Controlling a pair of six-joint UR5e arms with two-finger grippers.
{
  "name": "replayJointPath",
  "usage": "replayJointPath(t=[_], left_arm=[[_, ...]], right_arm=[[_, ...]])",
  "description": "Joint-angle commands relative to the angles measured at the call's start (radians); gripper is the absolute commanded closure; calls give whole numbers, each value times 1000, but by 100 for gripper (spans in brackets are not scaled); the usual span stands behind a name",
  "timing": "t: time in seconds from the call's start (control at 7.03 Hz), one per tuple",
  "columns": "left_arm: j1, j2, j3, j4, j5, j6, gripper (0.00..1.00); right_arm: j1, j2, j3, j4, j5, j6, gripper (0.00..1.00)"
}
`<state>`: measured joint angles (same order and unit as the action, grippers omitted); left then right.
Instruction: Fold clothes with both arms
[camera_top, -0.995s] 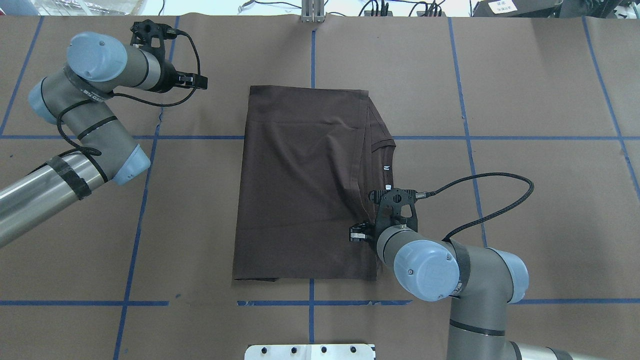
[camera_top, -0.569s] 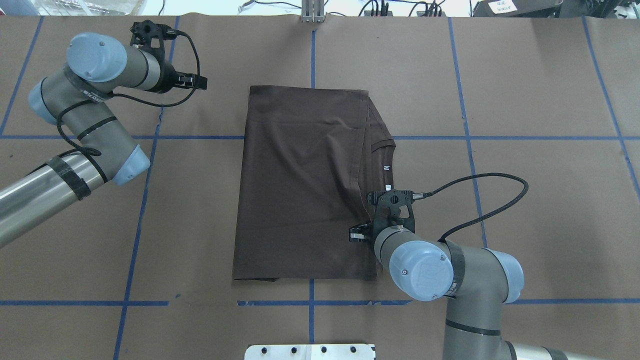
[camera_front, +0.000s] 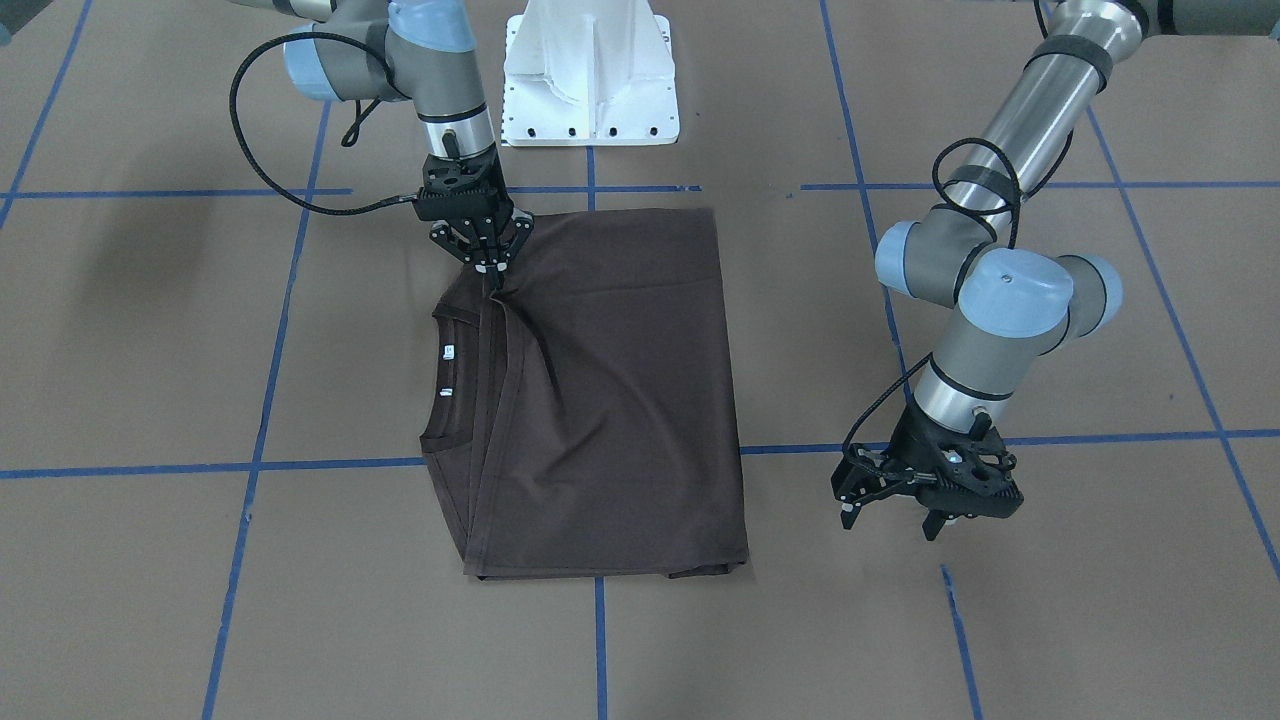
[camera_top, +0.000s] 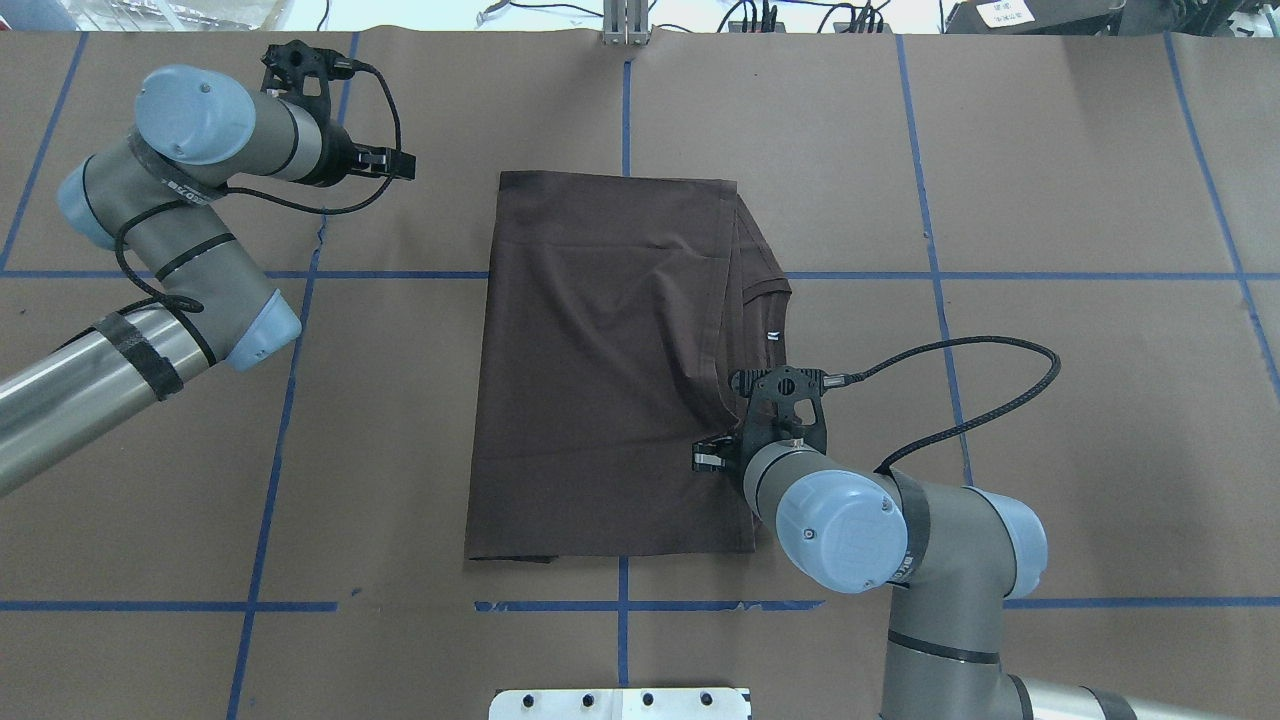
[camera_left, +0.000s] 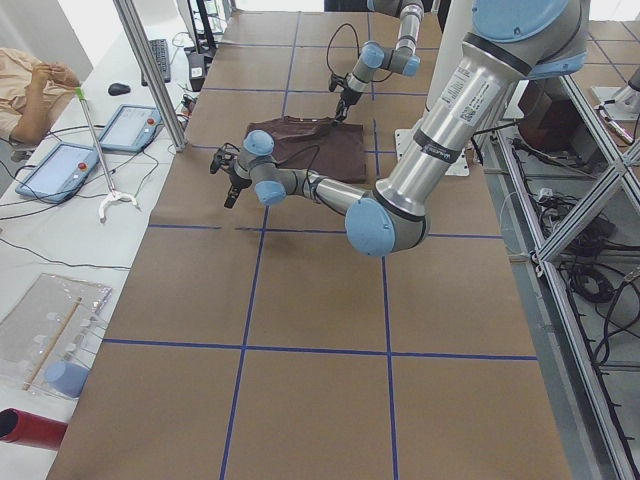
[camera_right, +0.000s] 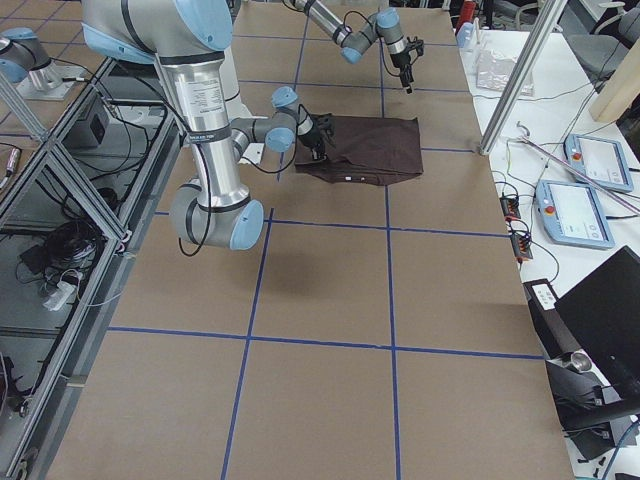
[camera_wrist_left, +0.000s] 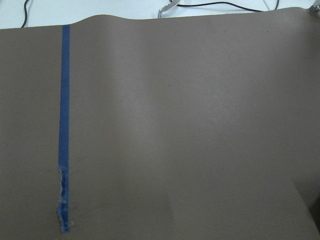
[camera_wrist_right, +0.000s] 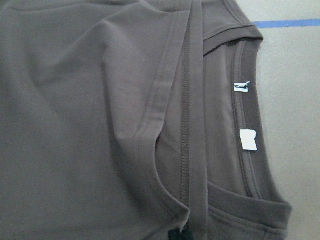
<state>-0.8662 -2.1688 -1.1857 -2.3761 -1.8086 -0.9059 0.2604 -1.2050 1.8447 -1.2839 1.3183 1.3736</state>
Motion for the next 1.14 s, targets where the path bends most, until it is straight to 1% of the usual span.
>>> replayJointPath(t=[0.0,0.14,0.28,0.57,0.71,0.85,1.0], left_arm=[[3,0,-2,0,-1,-1,0],[10,0,-9,0,-2,-1,0],[13,0,-9,0,-2,-23,0],[19,12,-38,2,-3,-51,0],[36,32,-82,6,-6,-86,0],[53,53,-145,12,-8,-120,0],[99,94,-235,14,-24,-221,0]], right_arm=[[-1,-65,19,0,-22,11,100],[-6,-76,15,0,-30,16,100],[-10,-76,16,-2,-33,16,1],[-12,-64,39,0,-27,16,0],[-7,-85,103,14,13,16,0],[-6,-123,160,62,36,56,0],[-6,-186,166,233,36,68,0]])
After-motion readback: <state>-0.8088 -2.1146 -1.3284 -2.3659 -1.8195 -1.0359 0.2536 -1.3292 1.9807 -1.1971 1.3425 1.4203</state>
